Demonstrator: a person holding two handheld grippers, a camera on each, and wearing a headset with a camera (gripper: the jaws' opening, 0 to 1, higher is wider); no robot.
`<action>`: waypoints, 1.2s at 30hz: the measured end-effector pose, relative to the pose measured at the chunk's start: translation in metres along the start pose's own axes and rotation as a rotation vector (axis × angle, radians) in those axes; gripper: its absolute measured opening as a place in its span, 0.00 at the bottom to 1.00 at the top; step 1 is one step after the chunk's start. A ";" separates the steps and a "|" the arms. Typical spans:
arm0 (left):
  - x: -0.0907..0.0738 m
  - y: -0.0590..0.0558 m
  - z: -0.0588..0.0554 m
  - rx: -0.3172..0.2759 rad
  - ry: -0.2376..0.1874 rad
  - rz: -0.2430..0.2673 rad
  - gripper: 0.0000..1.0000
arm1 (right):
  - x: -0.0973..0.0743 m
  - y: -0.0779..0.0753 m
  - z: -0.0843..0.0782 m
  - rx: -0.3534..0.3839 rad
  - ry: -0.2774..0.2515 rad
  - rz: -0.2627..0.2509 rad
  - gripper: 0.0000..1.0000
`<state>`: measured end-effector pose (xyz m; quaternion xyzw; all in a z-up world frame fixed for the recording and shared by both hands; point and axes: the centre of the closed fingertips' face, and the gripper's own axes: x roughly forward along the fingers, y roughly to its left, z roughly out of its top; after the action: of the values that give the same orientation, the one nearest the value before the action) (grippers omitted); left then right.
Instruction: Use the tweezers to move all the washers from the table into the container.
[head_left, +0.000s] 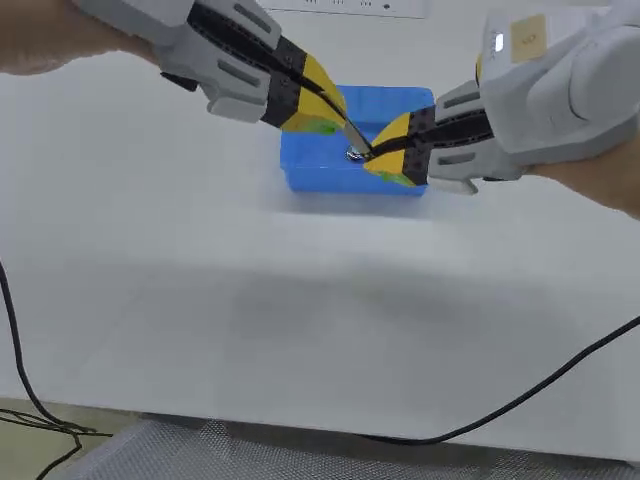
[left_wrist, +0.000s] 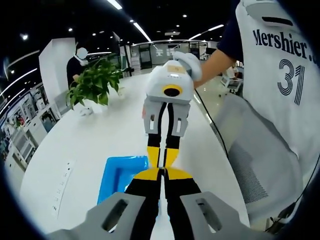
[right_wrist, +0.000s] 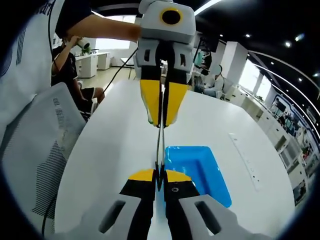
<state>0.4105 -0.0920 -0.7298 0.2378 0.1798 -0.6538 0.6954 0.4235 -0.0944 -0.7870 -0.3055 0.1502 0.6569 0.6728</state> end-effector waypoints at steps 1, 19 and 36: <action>0.001 -0.005 -0.002 -0.004 0.006 -0.005 0.06 | 0.000 0.006 -0.002 -0.003 0.012 0.017 0.06; 0.037 -0.031 -0.054 -0.070 0.108 -0.026 0.06 | 0.021 0.046 -0.043 0.001 0.223 0.145 0.06; 0.071 -0.021 -0.118 -0.071 0.231 -0.003 0.06 | 0.045 0.039 -0.088 0.056 0.370 0.164 0.07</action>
<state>0.4029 -0.0844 -0.8682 0.2866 0.2823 -0.6165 0.6769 0.4072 -0.1144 -0.8900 -0.3889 0.3136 0.6378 0.5862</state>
